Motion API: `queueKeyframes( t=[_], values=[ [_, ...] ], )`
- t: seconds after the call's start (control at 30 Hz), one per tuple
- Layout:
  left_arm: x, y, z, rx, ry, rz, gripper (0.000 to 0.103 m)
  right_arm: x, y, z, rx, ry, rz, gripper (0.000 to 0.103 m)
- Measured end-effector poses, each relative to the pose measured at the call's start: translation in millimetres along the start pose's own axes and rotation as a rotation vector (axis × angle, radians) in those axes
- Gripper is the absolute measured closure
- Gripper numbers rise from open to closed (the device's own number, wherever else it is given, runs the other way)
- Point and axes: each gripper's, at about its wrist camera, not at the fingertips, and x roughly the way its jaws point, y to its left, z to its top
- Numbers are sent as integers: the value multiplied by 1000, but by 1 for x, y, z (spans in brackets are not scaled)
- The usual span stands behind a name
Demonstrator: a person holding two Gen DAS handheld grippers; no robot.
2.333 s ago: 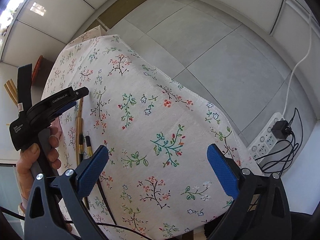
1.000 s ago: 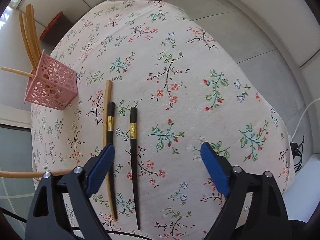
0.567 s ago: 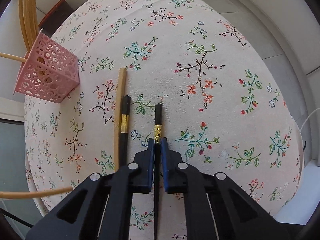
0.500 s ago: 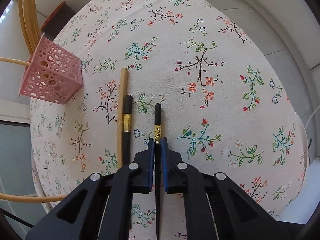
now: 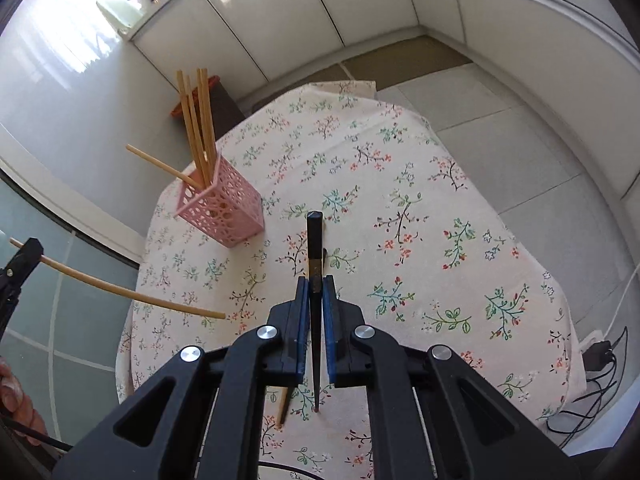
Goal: Organize utensils
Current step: 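Lift the chopstick upright with the left gripper while the right gripper grasps a black-tipped chopstick, then drop the chopstick from the left gripper into the pink basket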
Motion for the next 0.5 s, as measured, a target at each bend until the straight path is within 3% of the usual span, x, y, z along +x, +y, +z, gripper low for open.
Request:
queueKeyframes(
  t=[0.2,0.5],
  values=[
    [-27,2,27,-44,-105,4,98,-46,14,21,-14,-140,48,96],
    [-34,0,89,-56,-224,49,98,-74,21,50,-4,-209,98,96]
  ],
)
